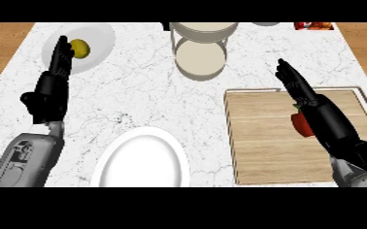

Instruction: Pick the bell pepper from the tray and place it in the tiered basket

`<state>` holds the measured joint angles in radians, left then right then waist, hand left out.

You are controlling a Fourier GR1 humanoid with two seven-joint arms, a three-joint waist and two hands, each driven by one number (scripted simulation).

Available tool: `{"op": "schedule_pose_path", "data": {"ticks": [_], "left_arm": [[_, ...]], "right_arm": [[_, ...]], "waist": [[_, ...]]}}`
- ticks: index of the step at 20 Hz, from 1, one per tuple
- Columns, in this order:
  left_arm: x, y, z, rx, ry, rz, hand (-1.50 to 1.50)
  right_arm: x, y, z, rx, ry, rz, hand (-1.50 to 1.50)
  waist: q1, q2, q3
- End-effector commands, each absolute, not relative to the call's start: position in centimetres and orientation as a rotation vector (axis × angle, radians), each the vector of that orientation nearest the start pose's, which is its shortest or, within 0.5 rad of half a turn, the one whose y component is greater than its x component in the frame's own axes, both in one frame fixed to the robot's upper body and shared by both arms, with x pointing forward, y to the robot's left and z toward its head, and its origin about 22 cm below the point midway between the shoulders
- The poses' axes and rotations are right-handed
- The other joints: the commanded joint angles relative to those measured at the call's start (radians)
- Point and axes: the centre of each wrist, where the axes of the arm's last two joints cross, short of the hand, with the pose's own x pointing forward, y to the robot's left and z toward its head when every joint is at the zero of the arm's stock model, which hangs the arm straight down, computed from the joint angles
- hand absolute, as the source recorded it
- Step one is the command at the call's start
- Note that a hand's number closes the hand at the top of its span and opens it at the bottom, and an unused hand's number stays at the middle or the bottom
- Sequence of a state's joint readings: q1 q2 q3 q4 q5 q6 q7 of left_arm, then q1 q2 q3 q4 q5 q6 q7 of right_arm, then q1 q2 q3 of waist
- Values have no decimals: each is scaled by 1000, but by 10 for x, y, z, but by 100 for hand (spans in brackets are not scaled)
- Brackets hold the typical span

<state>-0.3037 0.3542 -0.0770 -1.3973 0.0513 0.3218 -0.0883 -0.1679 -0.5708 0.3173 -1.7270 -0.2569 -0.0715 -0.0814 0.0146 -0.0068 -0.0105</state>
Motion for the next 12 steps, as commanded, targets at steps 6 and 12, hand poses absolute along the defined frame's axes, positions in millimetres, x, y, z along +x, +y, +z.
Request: {"op": "schedule_pose_path", "data": {"ticks": [6, 12], "left_arm": [[285, 251, 9, 62, -1467, -80, 0], [286, 235, 20, -81, -1407, -125, 0]], "right_arm": [[242, -335, 80, -29, -2153, 55, 150], [201, -375, -13, -487, -1982, -439, -150]], "waist": [[-75, 3, 20], [-32, 7, 15]]}}
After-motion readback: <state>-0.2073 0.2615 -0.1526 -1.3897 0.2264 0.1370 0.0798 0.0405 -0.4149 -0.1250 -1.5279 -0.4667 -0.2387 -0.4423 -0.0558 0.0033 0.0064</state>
